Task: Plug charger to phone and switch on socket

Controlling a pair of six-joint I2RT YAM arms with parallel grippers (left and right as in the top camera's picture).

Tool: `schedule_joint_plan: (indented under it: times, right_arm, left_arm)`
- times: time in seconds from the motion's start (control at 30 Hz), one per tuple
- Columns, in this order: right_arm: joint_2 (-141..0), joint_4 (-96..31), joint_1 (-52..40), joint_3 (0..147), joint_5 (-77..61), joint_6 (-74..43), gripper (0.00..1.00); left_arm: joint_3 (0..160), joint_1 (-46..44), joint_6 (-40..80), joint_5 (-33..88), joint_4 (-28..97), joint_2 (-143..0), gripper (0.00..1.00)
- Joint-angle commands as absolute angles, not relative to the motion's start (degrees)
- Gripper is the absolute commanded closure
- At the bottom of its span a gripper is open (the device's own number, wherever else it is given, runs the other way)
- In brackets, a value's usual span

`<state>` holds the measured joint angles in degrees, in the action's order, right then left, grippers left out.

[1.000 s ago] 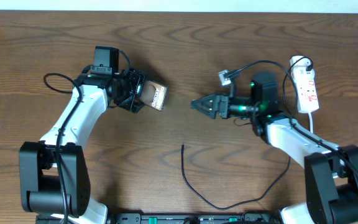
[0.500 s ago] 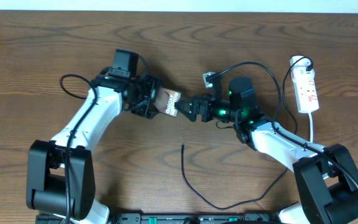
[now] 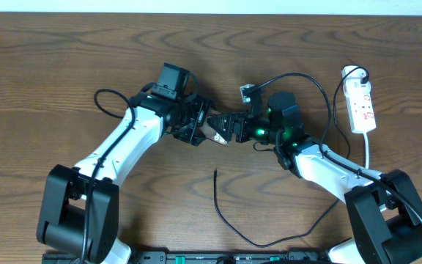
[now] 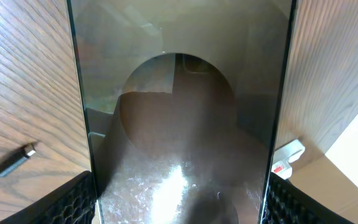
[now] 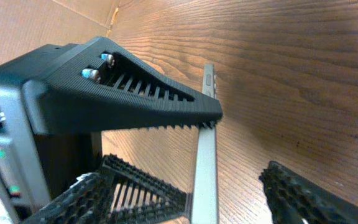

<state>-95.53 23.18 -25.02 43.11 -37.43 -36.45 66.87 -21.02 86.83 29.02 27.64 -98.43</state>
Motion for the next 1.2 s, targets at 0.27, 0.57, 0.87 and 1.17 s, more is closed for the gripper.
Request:
schedule_joint_plan:
  times: [0.27,0.57,0.87,1.17]
  right_arm:
    - [-95.8,21.2,-25.6,43.8,-36.1,-36.4,0.67]
    - [-95.8,20.8,-25.6,43.8,-36.1,-36.4,0.99]
    - [-95.8,20.2,-24.5,43.8,-36.1,-36.8,0.99]
    - [-95.8,18.3,-18.7,43.8,-36.2,-40.3,0.99]
  left_arm:
    - [67.3,-22.8,88.7,31.2,24.8,-96.8,0.93]
    - [67.3,-22.7,88.6,31.4,24.5,-96.8,0.93]
    - [67.3,-22.5,86.1,31.7,24.5,-96.7,0.1]
    - [67.3,-17.7,77.7,48.5,24.0,-96.7,0.09]
